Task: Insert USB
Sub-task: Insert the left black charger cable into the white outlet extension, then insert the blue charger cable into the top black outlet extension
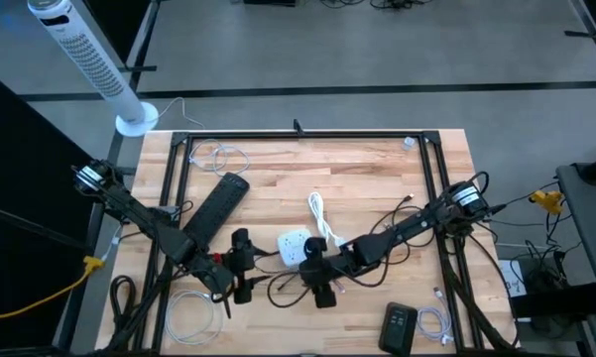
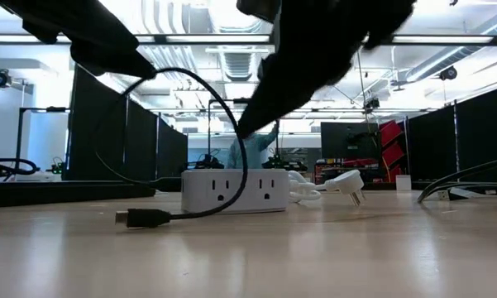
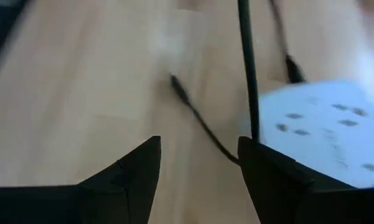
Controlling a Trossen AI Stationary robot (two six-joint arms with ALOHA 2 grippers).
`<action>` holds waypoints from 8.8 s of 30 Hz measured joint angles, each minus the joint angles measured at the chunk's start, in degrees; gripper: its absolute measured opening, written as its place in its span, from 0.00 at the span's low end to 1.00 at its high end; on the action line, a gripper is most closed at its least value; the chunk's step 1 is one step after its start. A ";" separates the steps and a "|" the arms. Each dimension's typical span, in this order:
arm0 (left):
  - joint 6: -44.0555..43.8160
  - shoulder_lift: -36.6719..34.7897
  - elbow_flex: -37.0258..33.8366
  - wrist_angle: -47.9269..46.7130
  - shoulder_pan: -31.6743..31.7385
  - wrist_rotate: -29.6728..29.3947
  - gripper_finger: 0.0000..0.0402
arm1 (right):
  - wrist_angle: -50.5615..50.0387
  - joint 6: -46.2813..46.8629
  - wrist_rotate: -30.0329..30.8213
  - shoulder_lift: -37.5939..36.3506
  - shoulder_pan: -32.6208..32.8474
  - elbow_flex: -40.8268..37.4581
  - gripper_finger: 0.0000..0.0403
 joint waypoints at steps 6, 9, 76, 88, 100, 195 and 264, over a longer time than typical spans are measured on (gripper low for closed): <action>-0.02 0.06 -0.13 -0.07 0.00 0.00 0.69 | 1.11 1.97 0.94 0.00 -1.07 -0.23 0.47; -0.02 0.52 -0.13 -0.13 0.07 -0.03 0.69 | 3.25 2.55 -2.77 0.00 -0.86 -0.26 0.46; -4.57 -0.28 -1.78 -1.72 0.28 3.29 0.69 | -13.83 -17.71 40.75 -0.38 -3.85 14.32 0.46; -6.54 -0.26 -2.14 -5.58 0.26 2.98 0.69 | -22.96 -14.90 45.53 -0.26 -4.92 12.01 0.46; -6.57 -0.26 -2.16 -5.65 0.37 1.44 0.69 | -17.24 -28.78 37.79 -0.07 -8.27 6.48 0.46; 1.29 -0.24 -2.84 9.10 -0.32 8.25 0.69 | -37.93 -22.87 8.52 5.20 -11.28 14.75 0.01; -24.47 -1.10 3.57 -48.46 13.68 8.62 0.03 | 1.46 -23.61 31.41 -7.44 -4.00 12.57 0.06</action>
